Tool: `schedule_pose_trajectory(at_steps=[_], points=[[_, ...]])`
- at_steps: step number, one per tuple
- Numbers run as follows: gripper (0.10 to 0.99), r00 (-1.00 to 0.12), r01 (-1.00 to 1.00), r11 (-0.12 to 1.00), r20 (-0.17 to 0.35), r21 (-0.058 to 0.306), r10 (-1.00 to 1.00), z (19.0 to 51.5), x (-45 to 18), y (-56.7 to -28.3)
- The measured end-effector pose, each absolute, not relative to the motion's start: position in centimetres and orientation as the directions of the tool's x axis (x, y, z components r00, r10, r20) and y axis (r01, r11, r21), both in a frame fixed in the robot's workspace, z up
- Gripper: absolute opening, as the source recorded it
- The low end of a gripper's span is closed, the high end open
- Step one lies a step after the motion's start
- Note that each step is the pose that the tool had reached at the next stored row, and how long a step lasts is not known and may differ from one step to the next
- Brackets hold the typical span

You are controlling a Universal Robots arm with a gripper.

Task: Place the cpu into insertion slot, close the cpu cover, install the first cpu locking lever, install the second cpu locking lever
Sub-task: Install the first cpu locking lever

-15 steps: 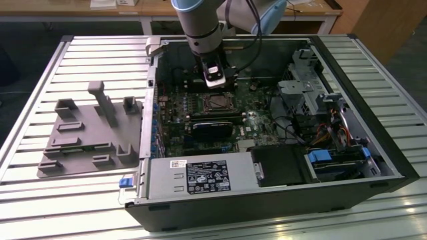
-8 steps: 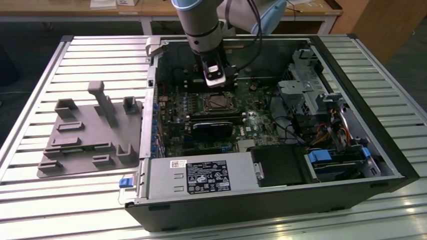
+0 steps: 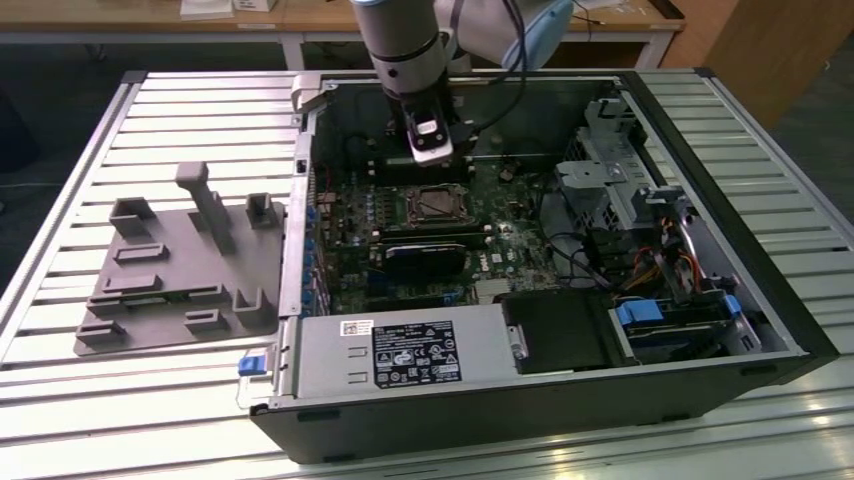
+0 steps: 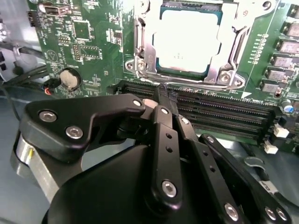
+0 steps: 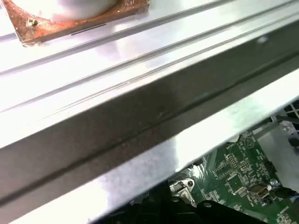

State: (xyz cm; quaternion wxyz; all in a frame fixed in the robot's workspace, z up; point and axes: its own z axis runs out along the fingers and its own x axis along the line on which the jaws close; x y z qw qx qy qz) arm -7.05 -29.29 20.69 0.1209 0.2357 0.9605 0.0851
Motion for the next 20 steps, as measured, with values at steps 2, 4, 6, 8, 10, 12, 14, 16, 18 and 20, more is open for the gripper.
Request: schedule_pose_trajectory(at_steps=[2, 4, 6, 8, 10, 12, 14, 16, 18, 20], points=[[0.106, -0.86, 0.432, 0.877, -0.197, 0.211, 0.471, 20.77, -7.05, -29.28], [0.106, -0.86, 0.432, 0.879, -0.203, 0.201, 0.469, 20.81, -7.05, -29.28], [0.106, -0.86, 0.432, 0.88, -0.204, 0.199, 0.469, 20.81, -7.05, -29.29], [0.106, -0.86, 0.432, 0.88, -0.204, 0.198, 0.469, 20.81, -7.05, -29.29], [0.106, -0.86, 0.432, 0.88, -0.204, 0.198, 0.469, 20.81, -7.05, -29.29], [0.106, -0.86, 0.433, 0.88, -0.201, 0.197, 0.469, 20.8, -7.04, -29.28], [0.106, -0.863, 0.436, 0.881, -0.191, 0.184, 0.467, 20.77, -7.01, -29.29], [0.106, -0.867, 0.439, 0.883, -0.181, 0.166, 0.465, 20.74, -6.96, -29.28], [0.106, -0.869, 0.442, 0.885, -0.174, 0.145, 0.462, 20.74, -6.94, -29.29], [0.106, -0.871, 0.443, 0.887, -0.171, 0.128, 0.46, 20.72, -6.93, -29.33]])
